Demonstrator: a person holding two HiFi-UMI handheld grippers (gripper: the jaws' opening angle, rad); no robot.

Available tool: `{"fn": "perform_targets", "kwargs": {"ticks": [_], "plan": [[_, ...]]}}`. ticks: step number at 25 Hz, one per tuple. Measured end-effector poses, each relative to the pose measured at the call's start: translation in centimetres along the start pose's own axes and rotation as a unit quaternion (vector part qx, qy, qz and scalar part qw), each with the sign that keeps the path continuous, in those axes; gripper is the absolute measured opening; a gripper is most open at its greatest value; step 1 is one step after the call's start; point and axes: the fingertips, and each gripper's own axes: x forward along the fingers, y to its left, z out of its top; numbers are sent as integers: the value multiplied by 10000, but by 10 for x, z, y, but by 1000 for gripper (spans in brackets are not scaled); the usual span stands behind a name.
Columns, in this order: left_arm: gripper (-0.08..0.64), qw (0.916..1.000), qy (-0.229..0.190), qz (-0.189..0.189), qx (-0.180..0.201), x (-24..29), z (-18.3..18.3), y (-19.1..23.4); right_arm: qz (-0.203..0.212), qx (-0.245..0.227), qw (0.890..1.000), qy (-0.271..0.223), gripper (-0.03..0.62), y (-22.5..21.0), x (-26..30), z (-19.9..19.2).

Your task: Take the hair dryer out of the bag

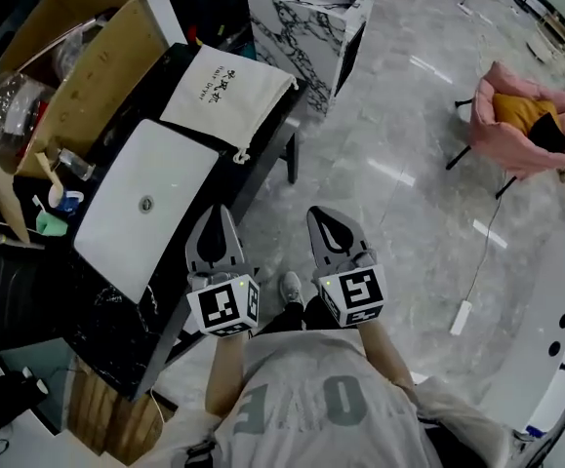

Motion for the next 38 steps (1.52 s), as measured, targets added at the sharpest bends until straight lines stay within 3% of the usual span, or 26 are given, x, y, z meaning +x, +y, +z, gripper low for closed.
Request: {"fn": "perform_targets", "kwargs": {"ticks": [6, 20, 23, 24, 25, 26, 38], "plan": [[28, 9997, 196, 156, -47, 26, -10, 12, 83, -71, 9999, 40, 31, -8, 38, 11], [28, 9979, 83, 634, -113, 41, 1, 37, 602, 16, 9979, -249, 31, -8, 83, 37], [36, 9979, 65, 584, -281, 40, -4, 40, 710, -19, 9975, -39, 34, -5, 87, 29], [113, 9979, 85, 503, -406, 42, -8, 40, 762, -38, 9970, 92, 71, -2, 90, 23], [278, 9975, 145, 427, -541, 43, -12, 41, 815, -39, 9965, 205, 286, 0, 93, 17], [308, 9968, 226, 395, -654, 45, -16, 41, 831, -22, 9962, 269, 314, 2, 94, 13], [322, 9955, 314, 536, -717, 40, -21, 49, 748, -379, 9958, 370, 322, 6, 102, 13]]}}
